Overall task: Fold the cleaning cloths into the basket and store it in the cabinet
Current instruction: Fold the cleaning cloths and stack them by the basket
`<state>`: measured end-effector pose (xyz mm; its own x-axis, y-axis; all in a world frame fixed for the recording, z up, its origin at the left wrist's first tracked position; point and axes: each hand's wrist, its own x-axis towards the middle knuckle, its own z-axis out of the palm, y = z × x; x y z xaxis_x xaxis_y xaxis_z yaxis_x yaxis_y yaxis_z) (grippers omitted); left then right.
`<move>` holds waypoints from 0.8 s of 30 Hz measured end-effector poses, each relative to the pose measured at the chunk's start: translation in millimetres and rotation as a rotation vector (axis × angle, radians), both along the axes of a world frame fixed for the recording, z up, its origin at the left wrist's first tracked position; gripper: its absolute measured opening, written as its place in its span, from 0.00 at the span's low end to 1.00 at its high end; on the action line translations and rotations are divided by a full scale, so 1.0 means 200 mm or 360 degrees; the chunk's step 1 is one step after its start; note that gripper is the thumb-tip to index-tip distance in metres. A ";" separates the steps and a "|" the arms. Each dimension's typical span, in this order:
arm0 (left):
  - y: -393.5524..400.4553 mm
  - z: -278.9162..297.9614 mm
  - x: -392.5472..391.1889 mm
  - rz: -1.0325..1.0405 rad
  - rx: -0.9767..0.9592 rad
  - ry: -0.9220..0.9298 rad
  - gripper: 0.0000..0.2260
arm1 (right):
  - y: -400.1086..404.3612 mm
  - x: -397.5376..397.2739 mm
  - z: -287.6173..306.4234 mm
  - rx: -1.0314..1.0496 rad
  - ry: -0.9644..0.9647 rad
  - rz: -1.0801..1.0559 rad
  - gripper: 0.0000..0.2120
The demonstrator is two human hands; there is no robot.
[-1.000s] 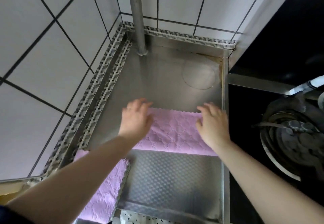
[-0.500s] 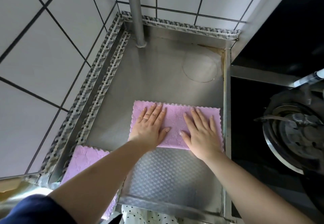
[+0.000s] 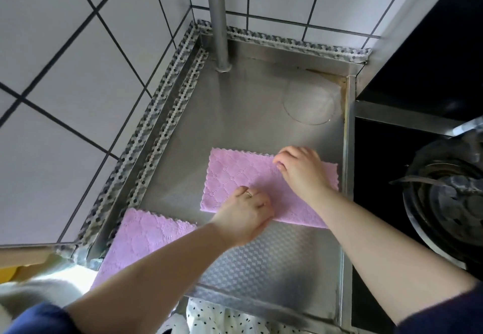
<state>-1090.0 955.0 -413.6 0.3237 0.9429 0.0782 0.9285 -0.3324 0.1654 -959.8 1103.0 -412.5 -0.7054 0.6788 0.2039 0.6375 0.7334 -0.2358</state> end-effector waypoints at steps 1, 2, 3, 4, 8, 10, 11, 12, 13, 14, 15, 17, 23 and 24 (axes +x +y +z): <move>0.01 0.01 0.01 0.0046 -0.0035 -0.0011 0.03 | 0.02 -0.03 0.00 -0.0023 -0.0038 0.0016 0.08; 0.02 0.02 0.03 0.0091 -0.0074 -0.0027 0.02 | 0.03 -0.05 -0.01 -0.0065 -0.0082 0.0021 0.09; 0.02 0.02 0.04 0.0126 -0.0109 -0.0039 0.03 | 0.05 -0.06 0.00 -0.0109 -0.0124 0.0013 0.08; 0.02 0.02 0.05 0.0149 -0.0135 -0.0042 0.03 | 0.06 -0.07 0.01 -0.0157 -0.0176 -0.0005 0.07; -0.01 0.03 0.00 0.0149 -0.0167 0.0050 0.04 | 0.07 -0.07 0.04 -0.0242 -0.0353 -0.0072 0.06; -0.03 0.04 -0.07 0.0128 -0.0158 0.0138 0.05 | 0.06 -0.03 0.06 -0.0232 -0.0408 -0.0089 0.07; -0.03 0.05 -0.11 0.0111 -0.0164 0.0180 0.05 | 0.05 0.00 0.07 -0.0220 -0.0453 -0.0087 0.08; -0.04 0.05 -0.14 0.0090 -0.0158 0.0220 0.05 | 0.03 0.03 0.08 -0.0213 -0.0498 -0.0083 0.08; -0.04 0.06 -0.18 0.0072 -0.0161 0.0269 0.05 | 0.02 0.06 0.08 -0.0221 -0.0524 -0.0089 0.07; -0.03 0.07 -0.20 0.0071 -0.0170 0.0309 0.05 | 0.00 0.10 0.09 -0.0238 -0.0520 -0.0101 0.07; -0.02 0.08 -0.22 0.0083 -0.0184 0.0339 0.08 | -0.02 0.13 0.09 -0.0263 -0.0493 -0.0115 0.06; 0.00 0.10 -0.26 0.0088 -0.0212 0.0362 0.11 | -0.08 0.20 0.11 -0.0331 -0.0421 -0.0121 0.04; 0.05 0.14 -0.31 0.0031 -0.0268 0.0443 0.12 | -0.25 0.31 0.11 -0.0371 -0.0396 -0.0047 0.02; 0.04 0.14 -0.31 0.0002 -0.0248 0.0409 0.14 | -0.26 0.32 0.11 -0.0342 -0.0364 -0.0030 0.03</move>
